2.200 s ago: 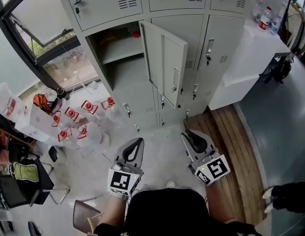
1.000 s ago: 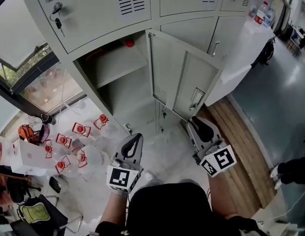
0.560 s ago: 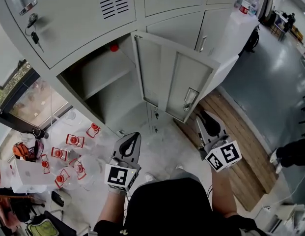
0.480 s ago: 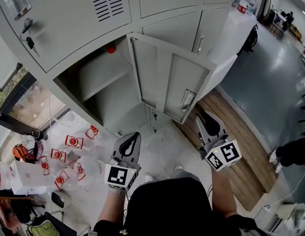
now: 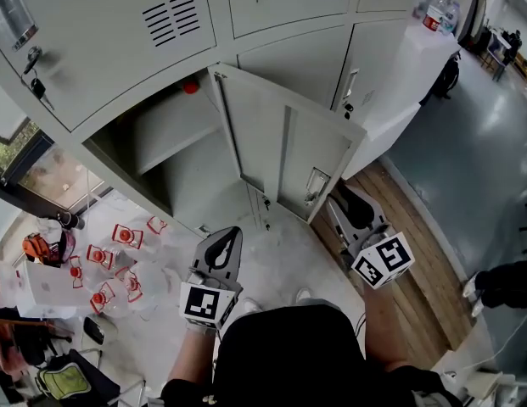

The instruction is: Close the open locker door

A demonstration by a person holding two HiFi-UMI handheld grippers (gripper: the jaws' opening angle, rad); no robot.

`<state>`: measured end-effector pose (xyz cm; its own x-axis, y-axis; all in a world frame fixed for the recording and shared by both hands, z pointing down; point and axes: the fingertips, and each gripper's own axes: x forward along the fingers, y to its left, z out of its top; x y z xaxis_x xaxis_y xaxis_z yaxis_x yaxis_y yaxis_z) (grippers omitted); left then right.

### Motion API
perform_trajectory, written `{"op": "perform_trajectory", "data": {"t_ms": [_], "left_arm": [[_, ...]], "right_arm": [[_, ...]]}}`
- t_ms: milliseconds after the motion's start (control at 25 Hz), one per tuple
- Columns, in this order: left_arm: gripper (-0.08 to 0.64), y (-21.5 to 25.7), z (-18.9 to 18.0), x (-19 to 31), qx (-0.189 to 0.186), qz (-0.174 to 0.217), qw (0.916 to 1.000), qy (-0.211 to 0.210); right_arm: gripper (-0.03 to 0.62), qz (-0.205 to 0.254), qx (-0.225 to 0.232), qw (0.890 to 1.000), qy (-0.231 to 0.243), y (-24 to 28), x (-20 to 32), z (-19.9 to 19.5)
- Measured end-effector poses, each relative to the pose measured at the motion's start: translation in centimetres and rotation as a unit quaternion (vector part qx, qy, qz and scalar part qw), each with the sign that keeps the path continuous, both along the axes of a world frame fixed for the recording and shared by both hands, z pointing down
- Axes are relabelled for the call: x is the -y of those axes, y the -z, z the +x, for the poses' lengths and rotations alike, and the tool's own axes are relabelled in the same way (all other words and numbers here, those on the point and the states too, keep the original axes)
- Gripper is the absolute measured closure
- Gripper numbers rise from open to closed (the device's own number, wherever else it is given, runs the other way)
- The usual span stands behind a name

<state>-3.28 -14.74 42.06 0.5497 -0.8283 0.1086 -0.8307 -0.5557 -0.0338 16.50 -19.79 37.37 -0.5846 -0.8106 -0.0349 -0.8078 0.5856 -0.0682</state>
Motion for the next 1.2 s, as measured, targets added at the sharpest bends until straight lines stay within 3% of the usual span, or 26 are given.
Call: {"op": "perform_trajectory", "data": {"t_ms": [240,680,1080,1200], "left_arm": [[0.538,1.1,-0.5,-0.3,-0.011,0.015,0.9990,0.040],[0.538,-1.2,-0.9,-3.7,0.005,-0.017,0.9960,0.087],[0.538,-1.2,-4.3,-6.6,-0.001,-0.013,0.9895,0.144],[0.538,-2.0,-5.8,-7.5,0.001,-0.030,0.9865,0.161]], "right_arm": [[0.477,0.004,0.003,0.999,0.048,0.3,0.2,-1.1],[0.477,0.005,0.011,0.991,0.132,0.5,-2.6,-3.8],[0.488,0.030,-0.004,0.968,0.248,0.8,-6.5,-10.8],[0.488,0.031,-0.002,0.960,0.278,0.9,-7.2,-13.4]]}}
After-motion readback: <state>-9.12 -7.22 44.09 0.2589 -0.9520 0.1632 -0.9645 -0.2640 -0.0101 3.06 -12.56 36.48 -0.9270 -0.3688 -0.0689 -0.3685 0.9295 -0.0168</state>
